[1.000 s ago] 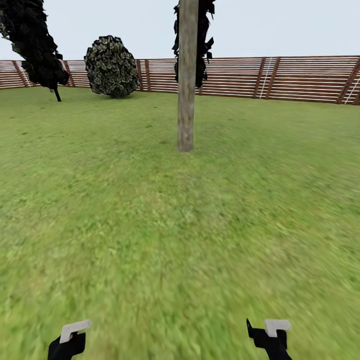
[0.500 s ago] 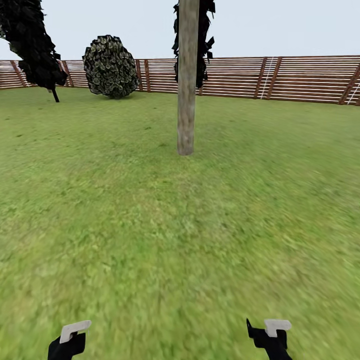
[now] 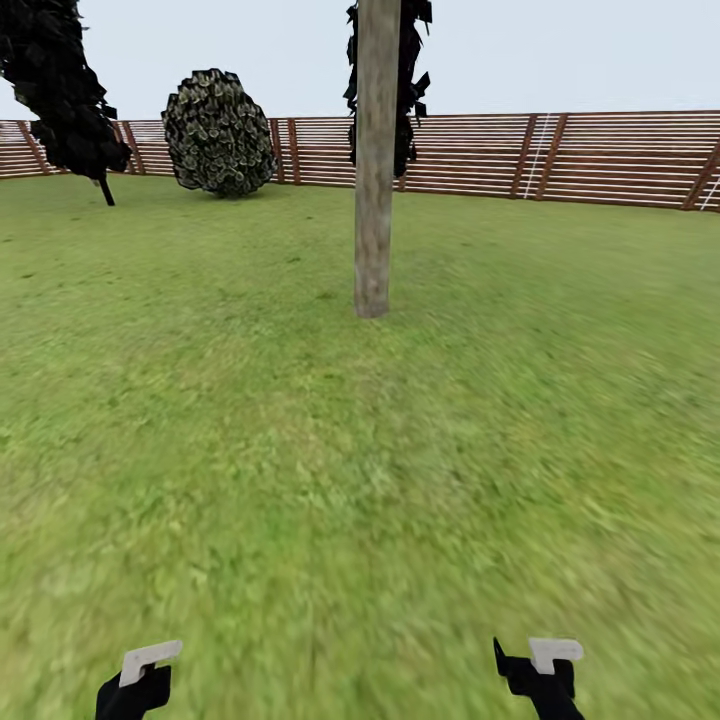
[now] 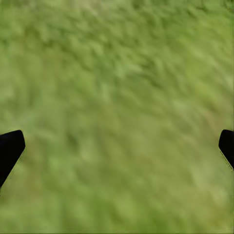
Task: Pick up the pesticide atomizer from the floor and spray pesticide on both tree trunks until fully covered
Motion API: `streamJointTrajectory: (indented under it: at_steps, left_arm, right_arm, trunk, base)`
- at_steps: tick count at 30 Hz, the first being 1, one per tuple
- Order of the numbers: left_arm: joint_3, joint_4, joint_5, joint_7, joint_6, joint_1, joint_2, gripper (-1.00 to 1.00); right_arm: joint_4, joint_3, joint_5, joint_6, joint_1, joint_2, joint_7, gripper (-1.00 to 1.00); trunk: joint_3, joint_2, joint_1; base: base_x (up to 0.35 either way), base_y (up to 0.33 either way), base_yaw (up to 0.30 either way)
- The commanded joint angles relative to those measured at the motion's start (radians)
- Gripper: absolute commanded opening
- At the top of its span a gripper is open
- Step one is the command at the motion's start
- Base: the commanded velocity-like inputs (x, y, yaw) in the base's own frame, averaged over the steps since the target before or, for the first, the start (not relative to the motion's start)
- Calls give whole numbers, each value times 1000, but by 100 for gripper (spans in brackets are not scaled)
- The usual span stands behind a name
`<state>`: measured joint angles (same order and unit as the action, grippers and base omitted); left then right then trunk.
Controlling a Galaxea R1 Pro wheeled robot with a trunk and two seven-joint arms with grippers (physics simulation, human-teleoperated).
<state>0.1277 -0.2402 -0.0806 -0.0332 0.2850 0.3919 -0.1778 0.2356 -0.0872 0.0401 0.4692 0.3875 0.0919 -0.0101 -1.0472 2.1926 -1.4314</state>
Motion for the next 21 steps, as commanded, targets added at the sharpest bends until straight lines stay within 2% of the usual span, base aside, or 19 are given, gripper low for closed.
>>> streamJointTrajectory:
  at_steps: [1, 21]
  left_arm:
    - [-3, 1, -8, 0, 3, 1, 0, -100]
    - [-2, 2, -8, -1, 3, 0, -2, -100]
  right_arm:
    - [-1, -5, 4, 3, 1, 0, -1, 100]
    - [2, -5, 1, 5, 1, -1, -2, 100]
  trunk:
    - [-1, 0, 0]
    - [-1, 0, 0]
  base:
    - [338, 0, 0]
    - [338, 0, 0]
